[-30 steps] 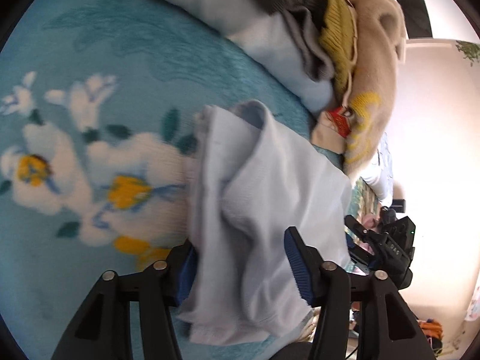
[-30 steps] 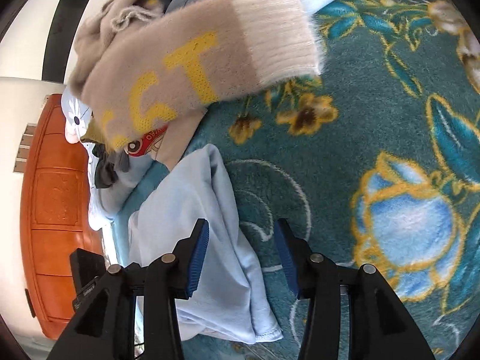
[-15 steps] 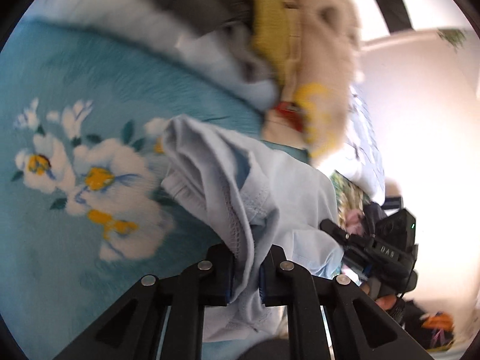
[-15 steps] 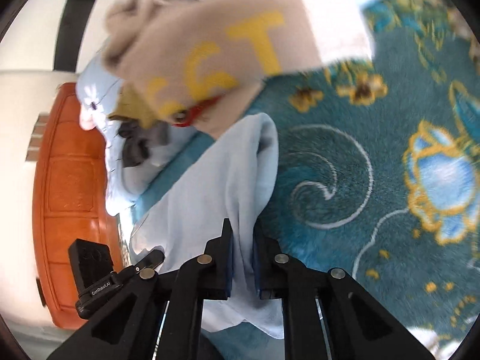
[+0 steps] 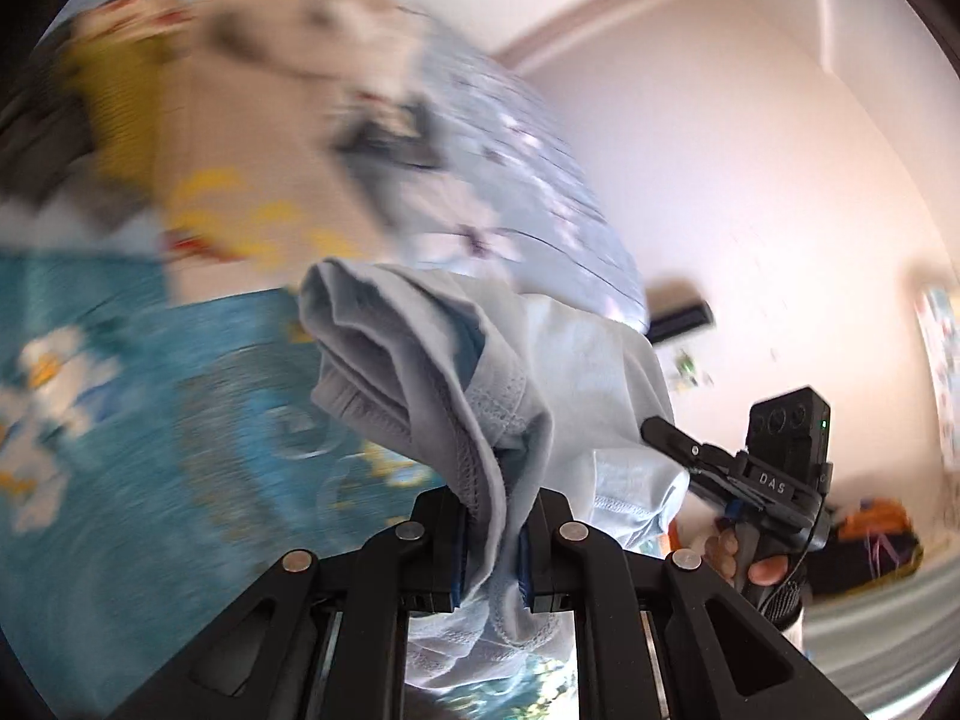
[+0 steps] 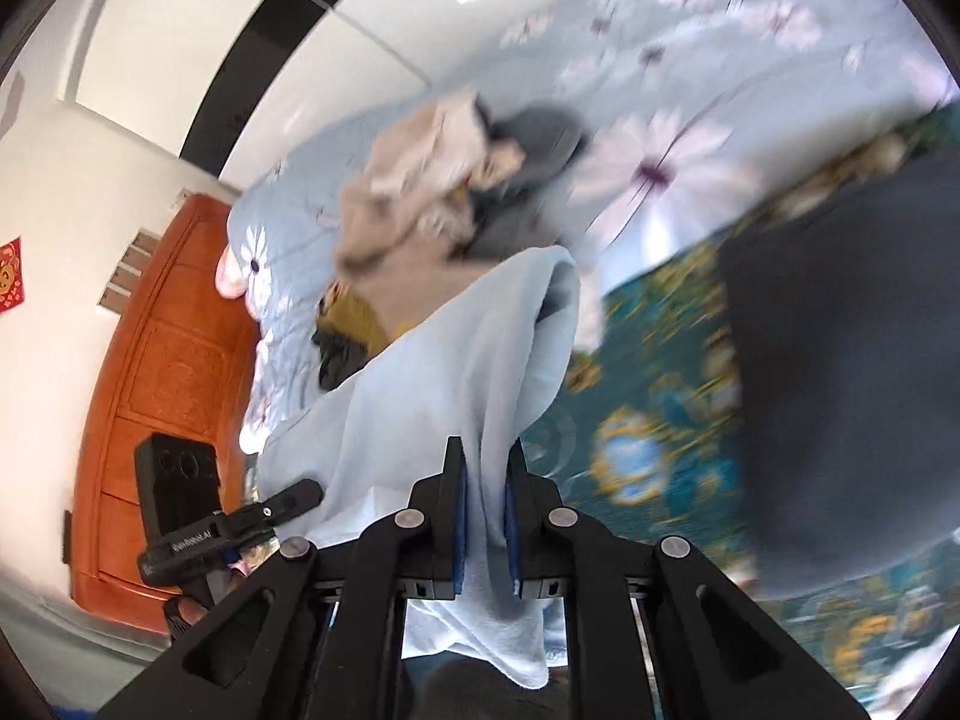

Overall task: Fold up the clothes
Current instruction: 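Carry the folded shirt onto the dark garment stack with both grippers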

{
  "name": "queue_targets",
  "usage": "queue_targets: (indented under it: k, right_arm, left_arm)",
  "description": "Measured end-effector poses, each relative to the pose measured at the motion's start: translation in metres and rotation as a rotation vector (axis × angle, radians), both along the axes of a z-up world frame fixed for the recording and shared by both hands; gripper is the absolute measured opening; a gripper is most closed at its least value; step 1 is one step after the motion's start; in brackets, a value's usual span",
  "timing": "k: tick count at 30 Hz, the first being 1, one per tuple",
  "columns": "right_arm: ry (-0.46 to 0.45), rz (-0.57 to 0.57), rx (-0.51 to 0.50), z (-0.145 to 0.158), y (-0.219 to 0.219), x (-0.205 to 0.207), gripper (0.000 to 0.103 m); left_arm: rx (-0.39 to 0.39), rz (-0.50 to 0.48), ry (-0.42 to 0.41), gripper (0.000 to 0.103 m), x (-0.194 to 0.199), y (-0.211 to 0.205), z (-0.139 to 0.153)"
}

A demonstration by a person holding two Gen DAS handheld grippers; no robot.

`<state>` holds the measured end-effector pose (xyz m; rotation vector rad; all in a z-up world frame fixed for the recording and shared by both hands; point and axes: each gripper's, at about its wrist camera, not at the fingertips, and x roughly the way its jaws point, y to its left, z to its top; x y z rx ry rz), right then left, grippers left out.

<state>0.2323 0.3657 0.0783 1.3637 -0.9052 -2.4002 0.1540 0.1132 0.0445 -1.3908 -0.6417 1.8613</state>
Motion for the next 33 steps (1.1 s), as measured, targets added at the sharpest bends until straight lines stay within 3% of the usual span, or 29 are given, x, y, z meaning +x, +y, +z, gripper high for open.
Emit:
queue_targets:
  k: [4,8,15,18,26,30,33]
  right_arm:
    - [0.018,-0.049,0.072,0.029,0.066,0.016,0.011]
    - [0.006,-0.11,0.12,0.043,0.132,0.026,0.011]
    - [-0.063,-0.164,0.185,0.038,0.222,0.03,0.011]
    - [-0.095,-0.165,0.212,0.031,0.247,0.027,0.011]
    - [-0.135,-0.218,0.289,0.003,0.291,0.014,0.011]
    - [-0.181,-0.285,0.29,-0.028,0.305,0.014,0.011]
    - [-0.192,-0.332,0.272,-0.046,0.312,0.02,0.011]
  left_arm:
    - [0.04,-0.161,0.04,0.013,0.0,0.077,0.025]
    - [0.041,-0.258,0.056,0.013,0.003,0.143,0.041]
    - [-0.007,-0.364,0.045,0.013,0.003,0.236,0.024]
    - [-0.027,-0.37,0.019,0.013,0.006,0.259,0.014]
    - [-0.119,-0.396,0.073,0.015,0.014,0.302,-0.011]
    - [-0.206,-0.422,0.059,0.016,0.019,0.307,-0.031]
    - [-0.204,-0.421,0.051,0.017,0.02,0.296,-0.037]
